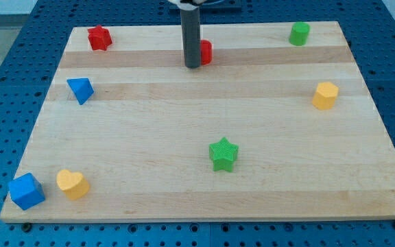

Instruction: Slightly push the green star to the bottom left

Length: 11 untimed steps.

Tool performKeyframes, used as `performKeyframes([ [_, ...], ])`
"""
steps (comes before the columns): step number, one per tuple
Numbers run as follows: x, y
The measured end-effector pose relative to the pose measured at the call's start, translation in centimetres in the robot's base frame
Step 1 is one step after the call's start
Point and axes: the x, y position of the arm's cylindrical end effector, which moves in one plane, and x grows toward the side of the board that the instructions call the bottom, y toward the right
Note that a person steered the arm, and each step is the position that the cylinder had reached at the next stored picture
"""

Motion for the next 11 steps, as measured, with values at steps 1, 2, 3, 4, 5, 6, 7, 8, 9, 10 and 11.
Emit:
performKeyframes([
  [1,-3.3,0.0],
  [2,-5.4,0.0],
  [3,-5.8,-2.1],
  [4,-3.2,-2.4],
  [5,-0.4,1.4],
  [6,3.1,3.0],
  [7,9.1,4.4],
  [8,15.3,4.8],
  [9,17.2,7.3],
  [10,20.0,7.8],
  [11,22.3,7.8],
])
